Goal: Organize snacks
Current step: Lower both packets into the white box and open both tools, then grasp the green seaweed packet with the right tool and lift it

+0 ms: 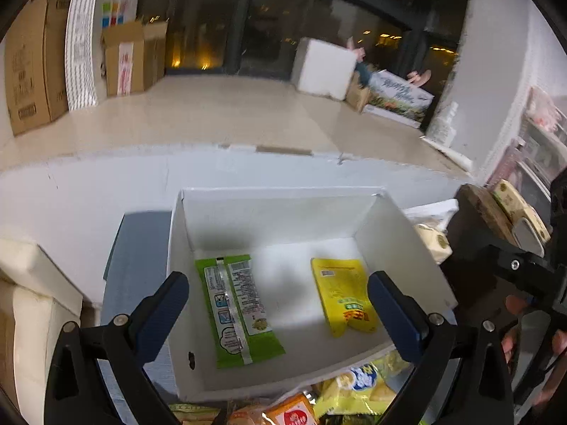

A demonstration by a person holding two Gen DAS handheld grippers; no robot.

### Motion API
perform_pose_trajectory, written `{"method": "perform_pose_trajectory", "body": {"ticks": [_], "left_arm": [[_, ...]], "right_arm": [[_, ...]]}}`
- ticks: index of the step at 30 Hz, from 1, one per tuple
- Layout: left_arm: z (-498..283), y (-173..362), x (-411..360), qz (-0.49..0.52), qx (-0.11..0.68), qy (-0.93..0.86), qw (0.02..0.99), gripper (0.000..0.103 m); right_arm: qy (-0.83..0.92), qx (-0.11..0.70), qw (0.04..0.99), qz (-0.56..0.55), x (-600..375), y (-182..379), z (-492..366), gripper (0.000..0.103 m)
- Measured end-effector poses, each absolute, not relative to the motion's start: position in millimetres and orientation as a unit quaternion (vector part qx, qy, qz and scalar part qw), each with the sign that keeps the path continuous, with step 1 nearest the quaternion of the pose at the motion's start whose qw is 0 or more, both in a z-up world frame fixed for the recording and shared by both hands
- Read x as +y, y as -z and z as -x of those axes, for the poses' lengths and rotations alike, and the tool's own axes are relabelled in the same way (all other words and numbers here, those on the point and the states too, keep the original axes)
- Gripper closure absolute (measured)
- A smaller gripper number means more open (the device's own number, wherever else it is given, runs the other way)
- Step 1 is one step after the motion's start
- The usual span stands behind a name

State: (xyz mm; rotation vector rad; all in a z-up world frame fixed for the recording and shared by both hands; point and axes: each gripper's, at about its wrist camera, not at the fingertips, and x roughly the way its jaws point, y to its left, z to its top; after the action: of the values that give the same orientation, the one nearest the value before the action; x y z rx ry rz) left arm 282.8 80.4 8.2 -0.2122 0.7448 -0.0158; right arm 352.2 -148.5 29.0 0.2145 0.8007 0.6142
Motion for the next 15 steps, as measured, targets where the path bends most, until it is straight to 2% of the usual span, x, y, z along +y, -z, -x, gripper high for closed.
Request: {"method": "perform_pose_trajectory", "body": {"ticks": [10, 15], "left_arm": [[-187.6, -25.3, 52.3, 0.091, 0.305, 0.059, 0.946, 0.0], [-131.0, -26.4, 33.2, 0.075, 0.304, 0.075, 0.947, 0.0]], "right_arm": [[-0.337, 0.291, 0.89, -0.097, -183.1, -45.4, -250.4, 0.0], [-0.339, 0.284, 0.894, -0.069, -209.3, -33.3, -192.7, 0.0]]}}
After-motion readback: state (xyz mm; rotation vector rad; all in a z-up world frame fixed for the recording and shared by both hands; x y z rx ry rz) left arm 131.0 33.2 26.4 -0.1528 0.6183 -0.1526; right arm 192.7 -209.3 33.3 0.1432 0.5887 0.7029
